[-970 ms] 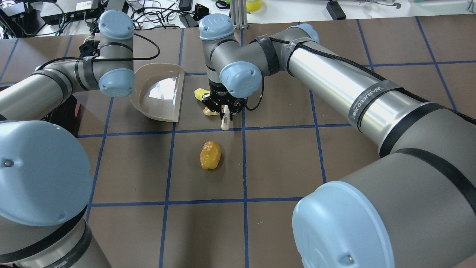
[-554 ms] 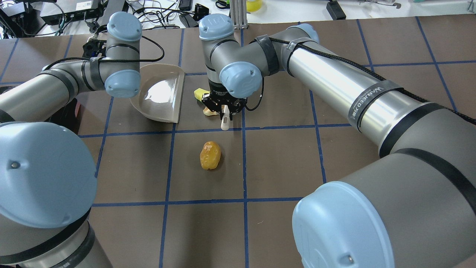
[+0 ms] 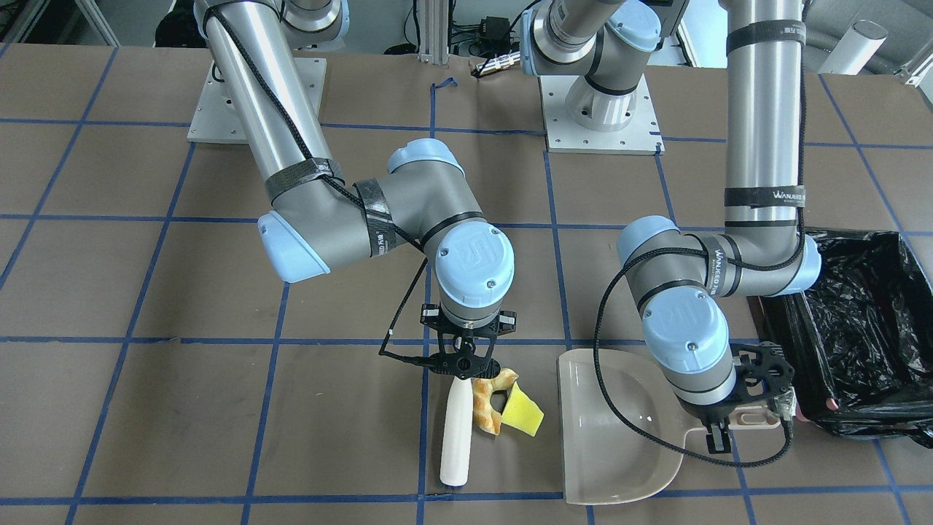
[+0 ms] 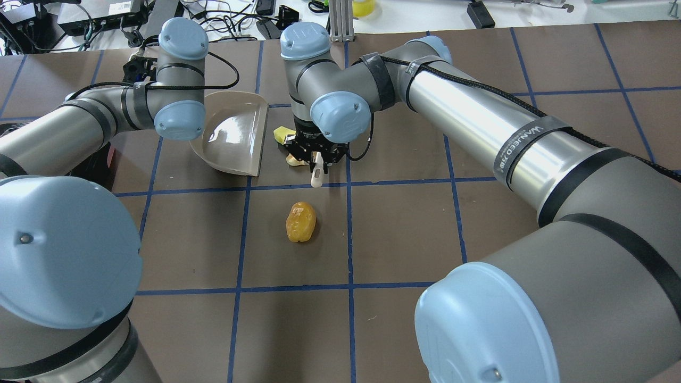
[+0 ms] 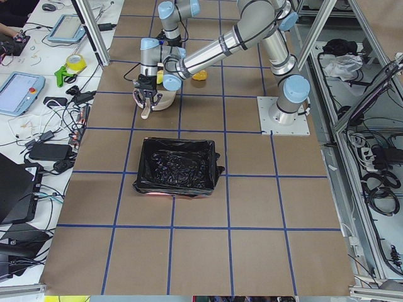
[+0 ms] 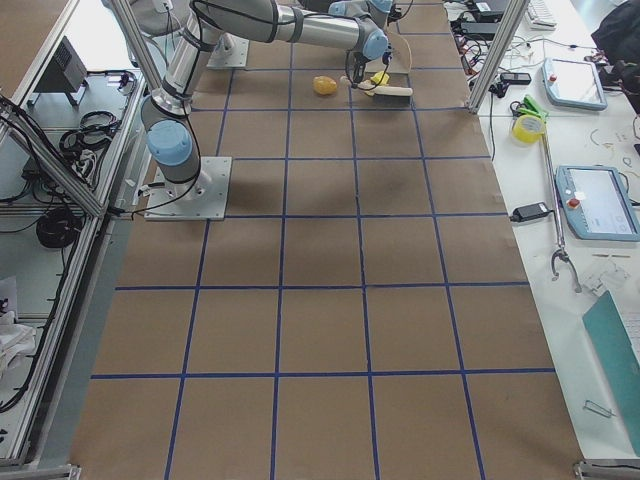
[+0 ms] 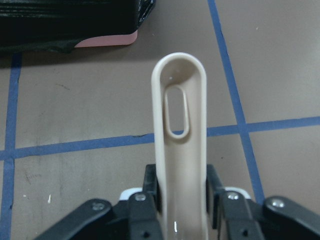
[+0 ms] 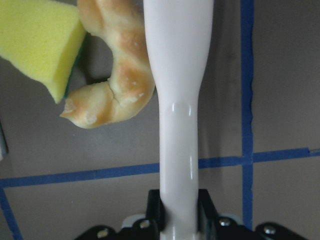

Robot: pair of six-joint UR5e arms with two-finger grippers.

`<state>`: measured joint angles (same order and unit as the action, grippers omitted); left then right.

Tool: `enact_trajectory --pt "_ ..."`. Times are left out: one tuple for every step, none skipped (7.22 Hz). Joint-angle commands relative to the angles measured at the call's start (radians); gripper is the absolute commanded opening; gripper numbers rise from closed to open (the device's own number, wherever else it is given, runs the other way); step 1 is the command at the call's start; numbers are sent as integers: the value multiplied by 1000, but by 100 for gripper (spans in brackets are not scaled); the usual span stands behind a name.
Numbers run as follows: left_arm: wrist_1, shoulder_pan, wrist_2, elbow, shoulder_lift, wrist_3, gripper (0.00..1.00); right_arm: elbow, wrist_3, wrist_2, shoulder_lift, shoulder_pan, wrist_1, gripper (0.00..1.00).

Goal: Sweep and dump trash into bin
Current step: 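Sweep the sponge and bread into the dustpan with the right gripper's brush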

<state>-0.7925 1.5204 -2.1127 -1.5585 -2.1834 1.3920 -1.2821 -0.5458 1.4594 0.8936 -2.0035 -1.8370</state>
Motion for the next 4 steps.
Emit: enact_trajectory --pt "-1 9 -1 0 -1 13 0 15 -66 -56 -33 -29 -74 0" --pt "-1 20 -1 0 0 34 0 58 -94 -98 -60 -34 -85 0" --pt "-2 23 -1 0 -1 36 0 94 -111 -170 -82 -34 -100 0" --pt "-2 23 0 0 -1 36 0 96 -129 -213 -88 -34 -134 0"
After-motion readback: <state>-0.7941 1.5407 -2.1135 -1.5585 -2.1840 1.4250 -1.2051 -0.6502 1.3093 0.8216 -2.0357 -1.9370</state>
